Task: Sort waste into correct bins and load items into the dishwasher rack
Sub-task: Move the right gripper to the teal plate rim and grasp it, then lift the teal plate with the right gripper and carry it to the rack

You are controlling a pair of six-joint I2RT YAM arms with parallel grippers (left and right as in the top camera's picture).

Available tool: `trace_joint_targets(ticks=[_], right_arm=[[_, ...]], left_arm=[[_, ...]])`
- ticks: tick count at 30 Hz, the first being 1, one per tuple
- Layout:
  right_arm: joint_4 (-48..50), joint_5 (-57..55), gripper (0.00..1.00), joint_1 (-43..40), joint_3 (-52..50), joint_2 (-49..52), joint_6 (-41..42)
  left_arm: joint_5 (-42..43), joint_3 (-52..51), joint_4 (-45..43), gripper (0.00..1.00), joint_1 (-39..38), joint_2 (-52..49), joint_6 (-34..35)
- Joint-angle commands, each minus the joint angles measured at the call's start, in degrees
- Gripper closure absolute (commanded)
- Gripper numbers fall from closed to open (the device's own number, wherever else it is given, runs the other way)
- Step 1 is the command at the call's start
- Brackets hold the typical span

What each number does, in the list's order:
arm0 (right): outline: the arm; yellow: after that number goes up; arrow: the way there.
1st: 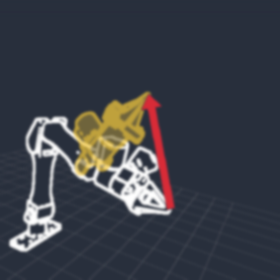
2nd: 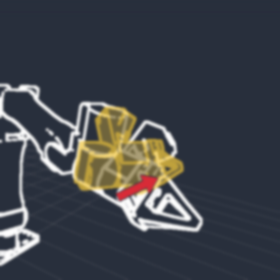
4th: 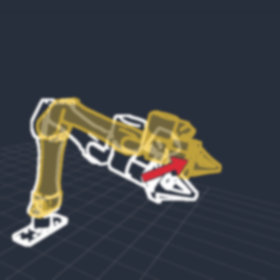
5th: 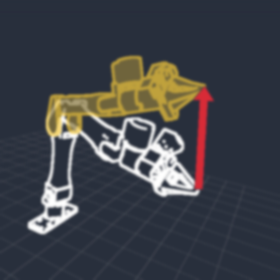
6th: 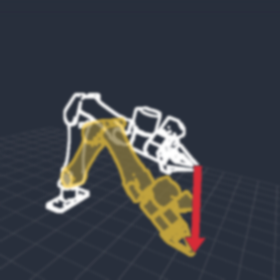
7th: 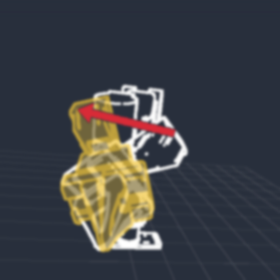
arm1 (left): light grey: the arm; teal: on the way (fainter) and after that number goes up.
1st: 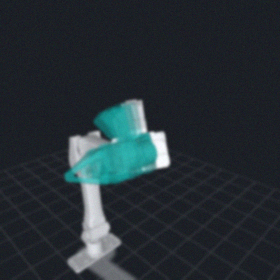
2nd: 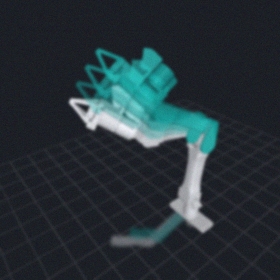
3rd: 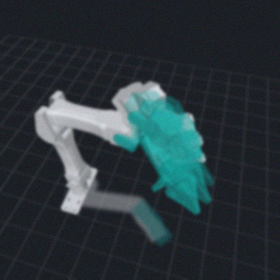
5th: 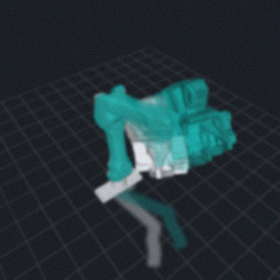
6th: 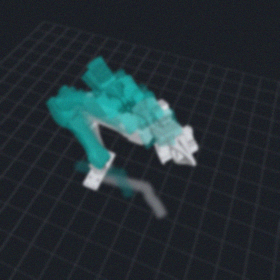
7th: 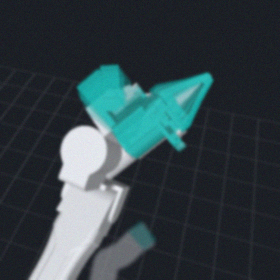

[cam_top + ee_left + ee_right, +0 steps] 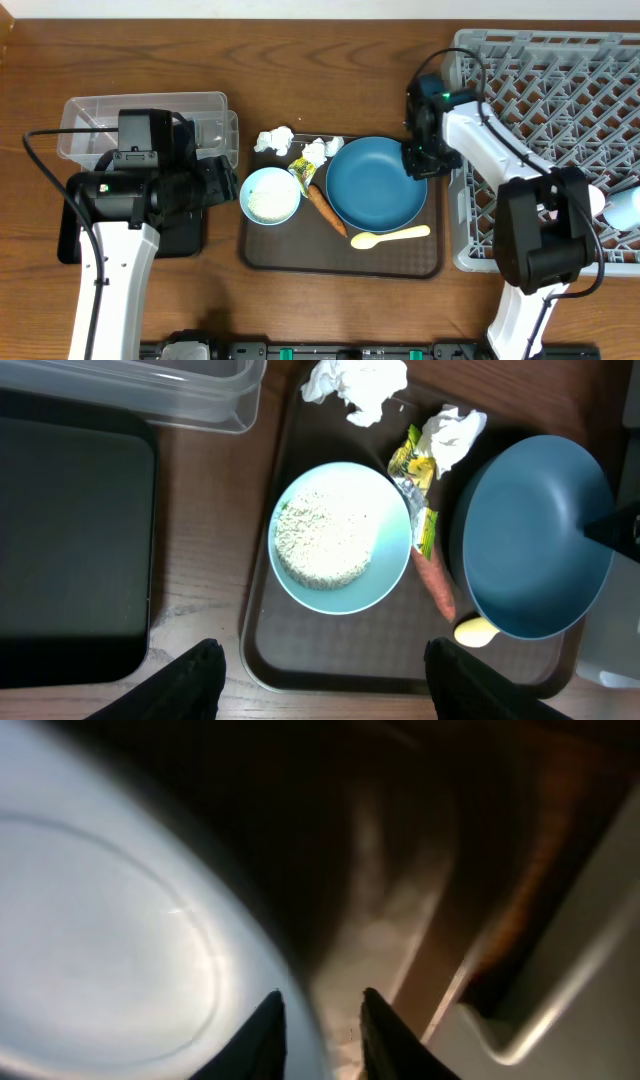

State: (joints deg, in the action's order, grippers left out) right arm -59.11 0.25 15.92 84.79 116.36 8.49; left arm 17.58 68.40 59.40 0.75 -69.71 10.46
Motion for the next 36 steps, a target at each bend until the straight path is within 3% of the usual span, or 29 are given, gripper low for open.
trace_joint_targets(ticks=[1, 20, 36], right_arm=[[0.00, 0.17, 0.82, -1.97, 0.61, -0.33, 0.04], [0.46, 3.02, 0.99, -3.87, 0.61, -0.33, -3.41], [1.11, 0.04, 0.99, -5.18, 7.74, -9.46, -4.33]], left_arm=[[-0.74, 0.28, 0.17, 0.33, 0.31, -0.28, -0.37], [-0.72, 0.28, 0.17, 0.33, 0.31, -0.28, -0.37], [-0.72, 0.28, 0.17, 0.33, 0.31, -0.28, -0.35]])
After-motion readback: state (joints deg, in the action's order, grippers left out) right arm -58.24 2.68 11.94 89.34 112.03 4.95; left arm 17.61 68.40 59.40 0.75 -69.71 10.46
